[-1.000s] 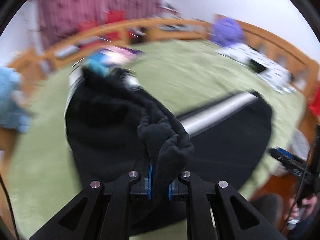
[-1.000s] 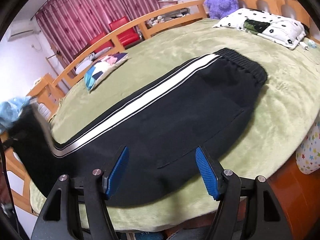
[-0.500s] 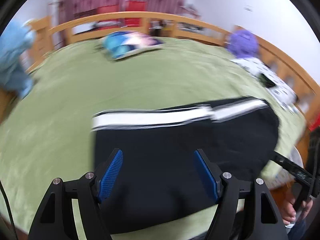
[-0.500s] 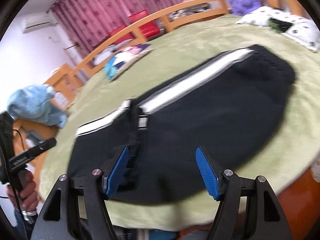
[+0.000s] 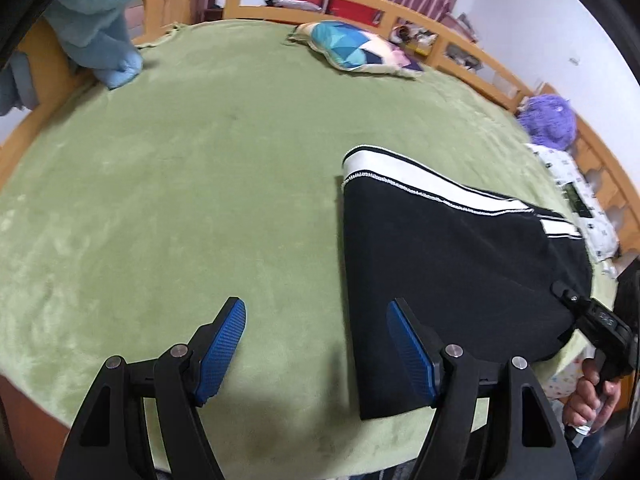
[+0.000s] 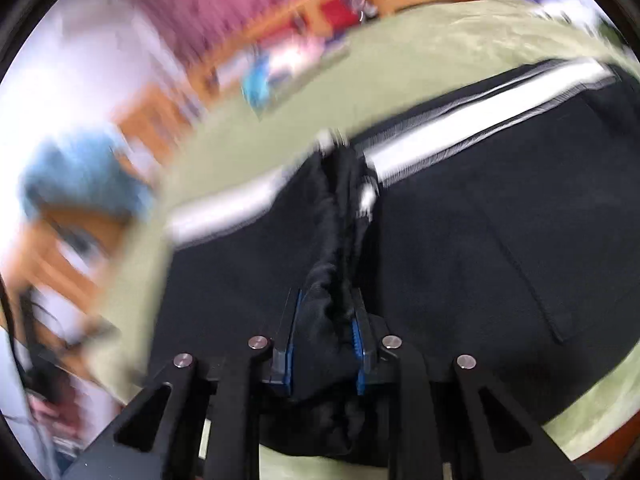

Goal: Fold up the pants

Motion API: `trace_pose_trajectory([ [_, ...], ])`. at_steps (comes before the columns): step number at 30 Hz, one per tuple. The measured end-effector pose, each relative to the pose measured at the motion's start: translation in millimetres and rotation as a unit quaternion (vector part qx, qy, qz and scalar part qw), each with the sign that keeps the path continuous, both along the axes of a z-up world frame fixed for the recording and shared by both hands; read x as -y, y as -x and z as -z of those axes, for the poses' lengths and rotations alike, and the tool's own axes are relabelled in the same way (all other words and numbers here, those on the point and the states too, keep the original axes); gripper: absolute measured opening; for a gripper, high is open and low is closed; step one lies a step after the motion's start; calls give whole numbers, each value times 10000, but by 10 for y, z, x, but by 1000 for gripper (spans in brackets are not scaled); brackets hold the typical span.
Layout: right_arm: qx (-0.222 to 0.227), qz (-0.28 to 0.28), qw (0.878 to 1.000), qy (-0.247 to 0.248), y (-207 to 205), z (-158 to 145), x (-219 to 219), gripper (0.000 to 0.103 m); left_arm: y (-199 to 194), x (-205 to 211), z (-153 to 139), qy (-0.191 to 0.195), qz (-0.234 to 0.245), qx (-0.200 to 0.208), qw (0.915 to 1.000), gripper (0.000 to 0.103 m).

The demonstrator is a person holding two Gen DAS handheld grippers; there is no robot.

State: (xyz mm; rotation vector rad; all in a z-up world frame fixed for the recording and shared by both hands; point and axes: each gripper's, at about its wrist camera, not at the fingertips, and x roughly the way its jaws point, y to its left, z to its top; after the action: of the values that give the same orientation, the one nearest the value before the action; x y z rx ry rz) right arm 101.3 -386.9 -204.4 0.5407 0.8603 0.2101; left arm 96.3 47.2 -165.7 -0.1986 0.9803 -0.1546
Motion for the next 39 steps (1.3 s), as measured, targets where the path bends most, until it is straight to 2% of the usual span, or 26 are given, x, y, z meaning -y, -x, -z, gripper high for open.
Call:
trace_pose_trajectory([
  [2, -306, 357, 9984, 327, -3, 126, 59, 34, -87, 71, 51, 51, 98, -17, 9999, 72],
  [4, -604, 35, 9971, 467, -72, 301, -19, 39, -205, 189, 99, 88, 259, -89, 9996, 72],
  [6, -477, -209, 9966, 641, -16, 244, -56, 40, -274, 271, 126, 62, 329, -110, 9994, 72],
  [8, -311, -186, 9987, 351, 103, 89, 87, 47, -367, 350, 161, 35, 404, -150, 9991, 72],
  [10, -22, 94, 9991, 413, 232, -54, 302, 77, -481, 437, 220, -42, 522, -229, 9984, 71],
  [12, 122, 738, 9908, 1126, 351, -176, 635, 81, -577, 498, 261, -104, 607, -284, 9977, 70],
  [14, -50, 1078, 9853, 1324, 367, -191, 1029, 81, -660, 547, 314, -122, 670, -289, 9973, 70],
  [17, -565, 1368, 9823, 1148, 339, -75, 1603, 80, -799, 590, 439, 0, 709, -462, 9964, 65],
  [19, -698, 1504, 9805, 1057, 300, -20, 1892, 78, -868, 597, 525, 62, 699, -605, 9957, 64],
  [21, -752, 1757, 9775, 892, 299, 54, 2109, 78, -911, 622, 584, 74, 712, -583, 9957, 66],
  [26, -686, 2210, 9726, 213, 118, 344, 2616, 78, -1038, 626, 638, 236, 713, -598, 9954, 75],
  [28, -450, 2341, 9712, -44, 53, 403, 2739, 79, -1114, 616, 648, 272, 692, -620, 9953, 76],
  [33, -280, 2456, 9689, -119, -236, 452, 2777, 79, -1282, 623, 664, 535, 609, -647, 9946, 75],
  [35, -194, 2342, 9720, -70, -346, 472, 2737, 72, -1323, 644, 677, 644, 745, -708, 9926, 52],
  [36, -289, 2371, 9709, 195, -408, 467, 2683, 56, -1329, 633, 672, 674, 750, -714, 9923, 44],
  [37, -331, 2393, 9698, 348, -457, 466, 2627, 48, -1321, 606, 658, 779, 815, -692, 9912, 27],
  [38, -317, 2384, 9701, 334, -463, 460, 2609, 40, -1301, 569, 624, 876, 882, -644, 9901, 19],
  [39, -268, 2443, 9692, 154, -433, 437, 2626, 28, -1304, 542, 595, 958, 892, -626, 9894, 15],
])
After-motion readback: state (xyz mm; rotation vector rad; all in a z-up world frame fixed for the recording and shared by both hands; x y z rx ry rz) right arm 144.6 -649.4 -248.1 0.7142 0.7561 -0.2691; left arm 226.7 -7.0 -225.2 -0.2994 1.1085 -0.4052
